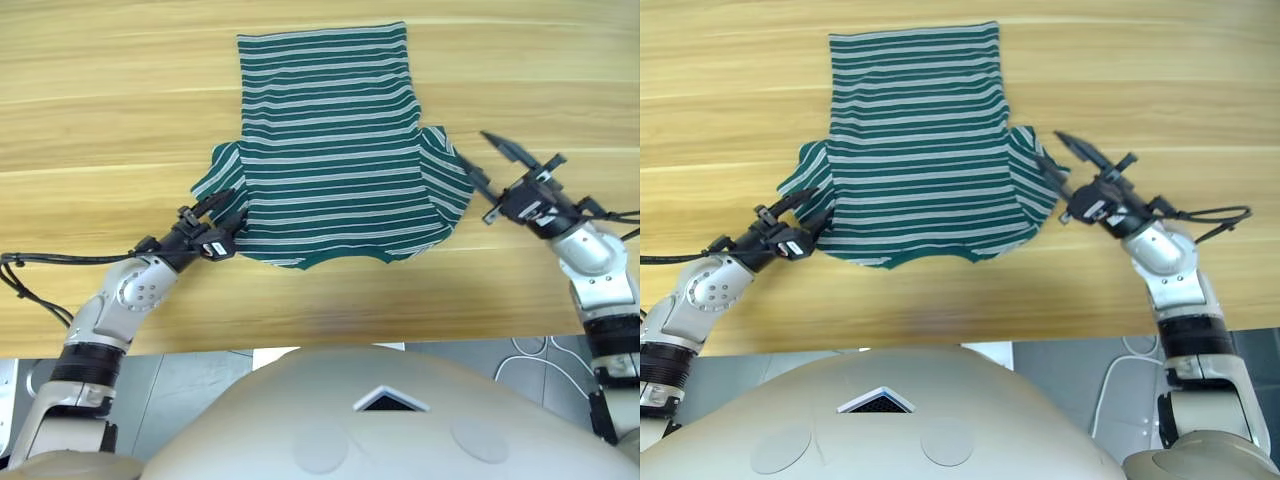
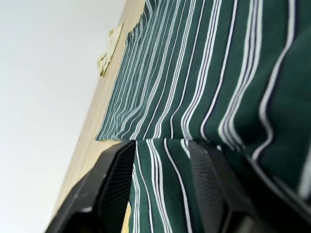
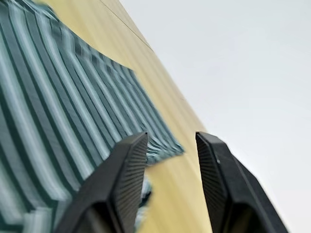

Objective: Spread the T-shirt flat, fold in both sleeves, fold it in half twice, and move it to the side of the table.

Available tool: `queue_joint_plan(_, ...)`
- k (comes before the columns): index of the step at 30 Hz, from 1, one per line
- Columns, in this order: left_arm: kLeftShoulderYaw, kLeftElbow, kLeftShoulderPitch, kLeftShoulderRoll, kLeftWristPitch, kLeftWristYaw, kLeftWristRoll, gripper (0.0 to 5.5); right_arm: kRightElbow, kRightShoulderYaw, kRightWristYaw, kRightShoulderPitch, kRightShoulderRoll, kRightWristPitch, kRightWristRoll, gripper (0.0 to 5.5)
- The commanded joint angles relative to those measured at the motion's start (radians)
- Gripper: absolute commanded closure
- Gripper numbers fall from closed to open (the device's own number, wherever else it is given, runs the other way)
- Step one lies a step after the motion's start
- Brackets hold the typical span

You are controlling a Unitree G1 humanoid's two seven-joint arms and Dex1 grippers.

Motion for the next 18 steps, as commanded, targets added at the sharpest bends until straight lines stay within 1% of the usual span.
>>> queue_joint_plan(1,0.041,-0.061,0.008,-0.012,0.007,0.021,-0.027,3.47,0.034,0.096,0.089,0.075,0.037,0.032,-0.036,3.68)
queue_joint_plan(6,0.119,-0.132,0.019,-0.007,0.005,0.024,-0.089,3.47,0.214,0.115,0.060,0.046,0.089,0.082,-0.148,3.68)
queue_joint_plan(11,0.137,-0.190,0.067,0.028,0.001,-0.043,-0.133,3.47,0.262,0.127,0.069,0.042,0.093,0.062,-0.153,3.68)
queue_joint_plan(14,0.088,-0.163,0.070,0.033,-0.001,-0.111,-0.158,3.47,0.244,0.142,0.095,0.070,0.089,0.025,-0.133,3.68)
queue_joint_plan(18,-0.013,-0.110,0.069,0.022,0.006,-0.203,-0.138,3.47,0.218,0.137,0.111,0.082,0.082,-0.001,-0.105,3.68)
